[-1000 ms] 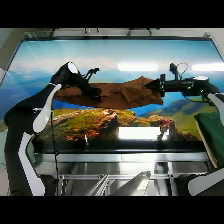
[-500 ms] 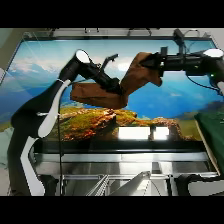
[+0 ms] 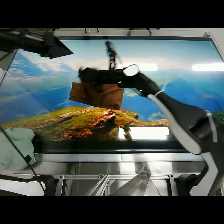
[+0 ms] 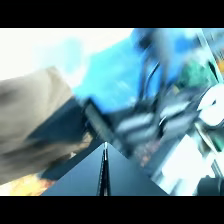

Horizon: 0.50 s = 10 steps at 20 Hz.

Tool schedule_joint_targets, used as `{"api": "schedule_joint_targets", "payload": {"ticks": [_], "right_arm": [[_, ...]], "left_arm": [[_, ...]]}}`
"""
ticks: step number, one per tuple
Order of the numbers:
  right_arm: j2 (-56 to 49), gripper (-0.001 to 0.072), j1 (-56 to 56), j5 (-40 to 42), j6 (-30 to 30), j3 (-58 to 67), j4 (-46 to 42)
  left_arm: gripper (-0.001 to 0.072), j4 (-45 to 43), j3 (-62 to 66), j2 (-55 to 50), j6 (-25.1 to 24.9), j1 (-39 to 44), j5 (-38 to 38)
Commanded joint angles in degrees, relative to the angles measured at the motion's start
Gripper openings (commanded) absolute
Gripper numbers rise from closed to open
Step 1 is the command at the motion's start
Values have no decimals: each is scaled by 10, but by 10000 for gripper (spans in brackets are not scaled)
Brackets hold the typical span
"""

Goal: Fold the shirts.

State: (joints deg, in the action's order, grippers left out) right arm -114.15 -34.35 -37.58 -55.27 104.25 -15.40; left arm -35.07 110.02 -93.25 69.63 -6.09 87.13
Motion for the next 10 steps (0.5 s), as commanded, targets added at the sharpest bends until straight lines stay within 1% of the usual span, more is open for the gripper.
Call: {"api": "schedule_joint_targets", "payload": {"ticks": [1, 2, 3, 4, 5, 6, 8, 10], "right_arm": [[-86, 490, -60, -38, 72, 133, 30], [-76, 304, -53, -75, 73, 137, 27], [-63, 12, -37, -124, 69, 137, 1], [-53, 24, -14, -167, 27, 137, -29], [-43, 24, 16, -216, -36, 137, -62], [-34, 23, 49, -264, -81, 132, -89], [-10, 23, 112, -341, -132, 96, -106], [26, 23, 167, -399, -153, 35, -122]], "left_arm": [[2, 6, -85, 68, -33, -63, -18], [2, 6, -108, 78, -39, -74, -18], [2, 7, -129, 85, -44, -84, -18], [2, 7, -148, 92, -51, -90, -17], [2, 7, -171, 99, -57, -96, -17], [2, 7, -191, 106, -64, -101, -17], [2, 7, -232, 118, -80, -107, -17], [2, 7, -268, 128, -99, -107, -24]]}}
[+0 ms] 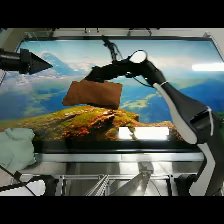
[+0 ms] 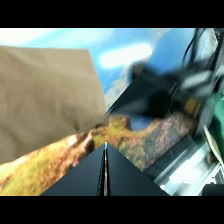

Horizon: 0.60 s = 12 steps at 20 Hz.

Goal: Fold the shirts.

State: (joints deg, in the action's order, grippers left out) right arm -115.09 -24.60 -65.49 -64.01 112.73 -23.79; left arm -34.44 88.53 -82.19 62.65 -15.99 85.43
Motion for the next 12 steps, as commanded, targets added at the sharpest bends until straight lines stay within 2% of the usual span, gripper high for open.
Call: {"api": "schedule_joint_targets", "payload": {"ticks": [1, 4, 5, 6, 9, 12], "right_arm": [[58, 23, 90, -120, -71, -88, -54], [110, 41, 139, -52, -85, -199, -110], [108, 298, 150, -35, -102, -218, -117], [98, 687, 160, -18, -112, -229, -120], [47, 704, 165, 12, -127, -231, -118], [-10, 705, 154, 21, -127, -231, -64]], "left_arm": [[1, 0, -68, 21, -33, -8, -19], [2, 1, -93, 21, -35, -8, -24], [2, 0, -100, 21, -36, -8, -27], [3, 1, -106, 21, -37, -8, -30], [2, 1, -110, 21, -44, -6, -30], [2, 0, -109, 21, -48, -7, -30]]}}
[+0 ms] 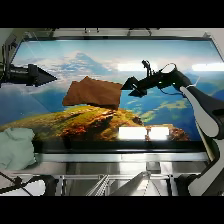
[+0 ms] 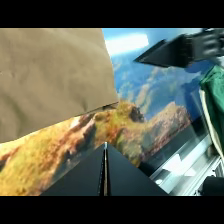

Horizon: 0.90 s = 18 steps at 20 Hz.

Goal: Fold the shirts.

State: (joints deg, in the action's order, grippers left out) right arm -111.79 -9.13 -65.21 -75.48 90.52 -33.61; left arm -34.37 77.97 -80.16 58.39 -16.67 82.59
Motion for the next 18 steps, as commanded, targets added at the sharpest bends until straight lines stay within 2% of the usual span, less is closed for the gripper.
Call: {"api": "schedule_joint_targets", "payload": {"ticks": [1, 3, 6, 8, 9, 10, 11, 12, 13, 14, 16, 18], "right_arm": [[-60, 705, -7, 18, -12, -9, 62], [-83, 704, -22, 20, -2, -9, 113], [-99, 685, -54, 41, 55, -7, 204], [-101, 677, -75, 60, 68, -7, 239], [-101, 633, -83, 63, 74, -7, 259], [-101, 456, -90, 61, 98, -6, 288], [-101, 230, -95, 54, 131, -4, 329], [-101, 61, -96, 38, 159, -2, 373], [-96, 25, -96, 12, 180, -1, 413], [-85, 24, -93, -6, 192, -1, 424], [-33, 23, -81, -26, 184, -1, 379], [51, 24, -53, -38, 143, -1, 301]], "left_arm": [[2, 0, -4, 1, -5, 0, -1], [2, 0, -4, 0, -10, 0, -1], [2, 0, -4, 0, -16, 0, -2], [2, 0, -4, 0, -18, 0, -3], [2, 0, -4, 0, -18, 0, -3], [2, 0, -4, 0, -18, 0, -3], [2, 0, -4, 0, -18, 0, -3], [2, 0, -4, 0, -18, 0, -3], [2, 0, -4, 0, -18, 0, -1], [2, 0, -4, 0, -18, 0, 2], [2, 0, -4, 0, -18, 0, 10], [1, 0, -4, 0, -18, 0, 17]]}}
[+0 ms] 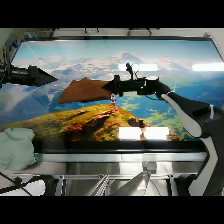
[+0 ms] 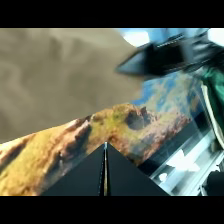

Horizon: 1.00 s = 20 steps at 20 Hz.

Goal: Fold the shirts.

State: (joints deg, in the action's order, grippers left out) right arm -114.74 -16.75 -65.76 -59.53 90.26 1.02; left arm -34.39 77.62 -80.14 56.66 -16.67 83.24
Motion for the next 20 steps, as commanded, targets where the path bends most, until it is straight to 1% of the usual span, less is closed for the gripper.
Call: {"api": "schedule_joint_targets", "payload": {"ticks": [1, 2, 4, 6, 7, 8, 9, 11, 12, 13, 15, 16, 17, 18, 20], "right_arm": [[134, 24, 44, -37, -41, 2, -81], [196, 24, 70, -43, -64, 2, -110], [327, 24, 134, -30, -83, 3, -160], [440, 24, 215, 0, -116, 3, -247], [485, 24, 262, 8, -158, 3, -309], [515, 24, 305, -1, -200, 3, -372], [535, 24, 353, -27, -232, 3, -439], [540, 24, 438, -77, -278, 3, -562], [532, 24, 476, -93, -300, 3, -611], [517, 24, 516, -102, -305, 3, -639], [477, 24, 583, -116, -305, 3, -638], [452, 24, 604, -110, -301, 3, -633], [428, 24, 616, -91, -277, 6, -625], [398, 23, 622, -69, -239, 16, -609], [338, 24, 625, -63, -188, 66, -542]], "left_arm": [[2, 0, 0, 0, 0, 0, 12], [1, 0, 0, 0, 0, 0, 15], [1, 0, 0, 0, 5, 0, 24], [1, 0, 0, 0, 9, 0, 26], [1, 0, 0, 0, 11, 0, 27], [1, 0, 0, 0, 16, 0, 28], [1, 0, 0, 0, 19, 0, 28], [1, 0, 0, 0, 19, 0, 28], [1, 0, 0, 0, 20, 0, 28], [1, 0, 0, 0, 21, 0, 29], [1, 0, 0, 0, 25, 0, 30], [1, 0, 0, 0, 25, 0, 28], [1, 0, 0, 0, 25, 0, 25], [1, -1, 0, 0, 25, 0, 20], [1, -1, 0, 0, 25, 0, 8]]}}
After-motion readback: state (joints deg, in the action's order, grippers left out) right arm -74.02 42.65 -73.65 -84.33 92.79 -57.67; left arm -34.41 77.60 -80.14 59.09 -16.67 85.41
